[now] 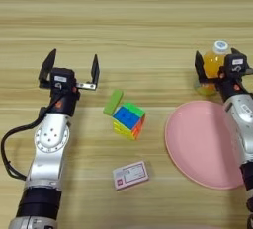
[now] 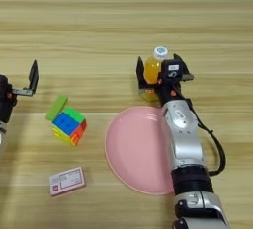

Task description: Move the objects on the table

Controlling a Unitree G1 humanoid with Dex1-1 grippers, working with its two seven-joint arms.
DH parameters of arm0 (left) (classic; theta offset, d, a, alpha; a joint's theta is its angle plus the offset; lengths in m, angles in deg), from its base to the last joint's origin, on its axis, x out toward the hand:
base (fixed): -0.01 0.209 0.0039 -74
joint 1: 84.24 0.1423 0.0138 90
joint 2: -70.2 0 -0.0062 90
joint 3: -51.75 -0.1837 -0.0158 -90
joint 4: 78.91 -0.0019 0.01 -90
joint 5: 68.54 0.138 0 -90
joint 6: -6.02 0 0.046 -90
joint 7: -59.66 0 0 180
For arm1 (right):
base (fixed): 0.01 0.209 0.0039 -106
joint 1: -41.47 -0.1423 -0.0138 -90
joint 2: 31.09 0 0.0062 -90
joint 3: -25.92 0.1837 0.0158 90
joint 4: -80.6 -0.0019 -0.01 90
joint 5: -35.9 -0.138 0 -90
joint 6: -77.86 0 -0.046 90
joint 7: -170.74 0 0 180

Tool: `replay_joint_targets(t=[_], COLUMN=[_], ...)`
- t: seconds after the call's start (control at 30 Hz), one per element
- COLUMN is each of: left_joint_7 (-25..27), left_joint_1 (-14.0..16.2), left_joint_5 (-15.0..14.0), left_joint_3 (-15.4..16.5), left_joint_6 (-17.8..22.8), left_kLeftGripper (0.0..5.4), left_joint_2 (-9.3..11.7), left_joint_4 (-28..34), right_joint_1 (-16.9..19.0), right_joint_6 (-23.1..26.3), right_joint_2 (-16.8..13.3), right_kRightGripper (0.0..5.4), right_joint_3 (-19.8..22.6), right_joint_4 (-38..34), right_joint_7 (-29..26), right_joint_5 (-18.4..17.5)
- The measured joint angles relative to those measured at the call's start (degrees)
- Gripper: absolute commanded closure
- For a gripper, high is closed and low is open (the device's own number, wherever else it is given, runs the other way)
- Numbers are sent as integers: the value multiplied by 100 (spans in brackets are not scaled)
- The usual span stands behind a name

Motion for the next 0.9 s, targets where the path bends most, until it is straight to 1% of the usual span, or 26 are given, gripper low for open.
replay_joint_targets(t=[0.13, 0.2, 0.27, 0.5, 0.67, 0.73, 0.8, 0.83, 0.87, 0.9], left_joint_7=[0, 0, -1, -18, -32, -32, -31, -30, -30, -27], left_joint_1=[0, 2, 27, 86, 122, 128, 130, 133, 136, 140], left_joint_5=[0, 1, 1, 13, 18, 18, 16, 16, 15, 13], left_joint_3=[1, 0, -1, -19, -25, -25, -24, -24, -23, -22], left_joint_6=[-3, -11, -15, -3, 78, 139, 190, 207, 230, 243], left_kLeftGripper=[0, 0, 0, 0, 0, 0, 0, 0, 0, 0], left_joint_2=[0, 0, -2, -19, -45, -48, -48, -48, -47, -47], left_joint_4=[-1, -1, 0, 111, 270, 318, 356, 366, 375, 382], right_joint_1=[8, 63, 171, 516, 815, 1025, 1124, 1184, 1241, 1361], right_joint_6=[-151, -328, -460, -653, -1065, -1275, -1323, -1256, -1163, -1041], right_joint_2=[3, 8, 7, -10, -72, -175, -259, -290, -327, -483], right_kRightGripper=[5, 5, 5, 5, 5, 5, 5, 5, 5, 5], right_joint_3=[0, -1, -11, -45, -64, -82, -74, -74, -70, -87], right_joint_4=[-87, -264, -455, -1039, -1606, -1931, -2070, -2174, -2234, -2283], right_joint_7=[-22, -32, -46, -139, -342, -546, -687, -894, -1056, -1507], right_joint_5=[-7, -32, -31, -29, -84, -140, -281, -593, -829, -1231])
